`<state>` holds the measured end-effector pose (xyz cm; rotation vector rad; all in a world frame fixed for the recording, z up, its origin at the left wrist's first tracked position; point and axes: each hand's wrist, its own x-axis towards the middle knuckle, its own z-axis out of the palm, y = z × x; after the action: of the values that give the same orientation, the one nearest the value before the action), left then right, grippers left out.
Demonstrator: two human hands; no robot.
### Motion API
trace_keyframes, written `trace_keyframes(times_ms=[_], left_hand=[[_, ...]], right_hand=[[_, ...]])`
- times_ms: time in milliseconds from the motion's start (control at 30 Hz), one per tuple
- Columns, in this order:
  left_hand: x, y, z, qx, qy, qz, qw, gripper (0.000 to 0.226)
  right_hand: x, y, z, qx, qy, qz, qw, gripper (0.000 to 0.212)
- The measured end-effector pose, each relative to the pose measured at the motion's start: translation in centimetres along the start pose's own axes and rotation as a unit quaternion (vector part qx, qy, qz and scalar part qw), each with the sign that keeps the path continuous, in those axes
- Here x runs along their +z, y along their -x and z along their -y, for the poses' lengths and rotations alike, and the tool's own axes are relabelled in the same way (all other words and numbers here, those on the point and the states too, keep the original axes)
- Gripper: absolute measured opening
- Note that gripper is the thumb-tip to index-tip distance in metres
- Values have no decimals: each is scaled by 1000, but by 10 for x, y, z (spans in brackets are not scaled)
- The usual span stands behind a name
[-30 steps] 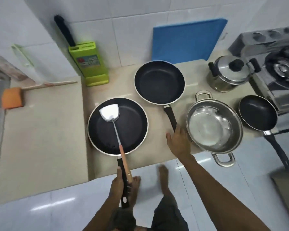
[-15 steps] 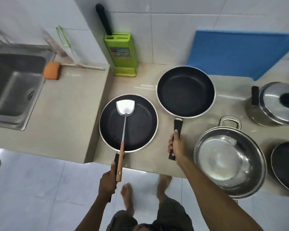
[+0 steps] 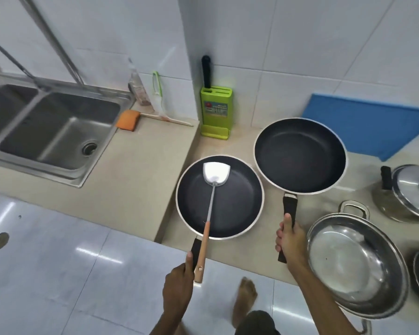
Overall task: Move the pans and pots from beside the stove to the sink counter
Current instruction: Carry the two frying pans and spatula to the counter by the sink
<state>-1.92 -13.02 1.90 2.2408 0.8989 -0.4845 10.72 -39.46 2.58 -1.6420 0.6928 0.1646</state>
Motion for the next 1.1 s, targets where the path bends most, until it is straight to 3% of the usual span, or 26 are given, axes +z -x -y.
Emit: trace_keyframes(times_ms=[100, 267, 567, 733, 900, 1100], left_hand=[[-22, 7, 15, 34, 4, 16, 999, 72], [-78, 12, 52, 68, 101, 39, 992, 68], [-216, -4, 155, 2, 147, -30, 989, 75], [-294, -33, 232, -39, 180, -99, 978, 66], [-379, -78, 292, -144, 240, -191, 941, 74], [-492, -154, 369, -205, 290, -289, 889, 77]], right_hand=[[0, 37, 25, -48, 21, -5, 999, 45], [18, 110, 62, -117, 63, -21, 991, 47], [146, 205, 91, -126, 51, 59, 989, 44], [261, 238, 96, -158, 79, 155, 972, 34], [405, 261, 101, -168, 110, 267, 942, 26], [596, 287, 115, -168, 142, 380, 899, 25]])
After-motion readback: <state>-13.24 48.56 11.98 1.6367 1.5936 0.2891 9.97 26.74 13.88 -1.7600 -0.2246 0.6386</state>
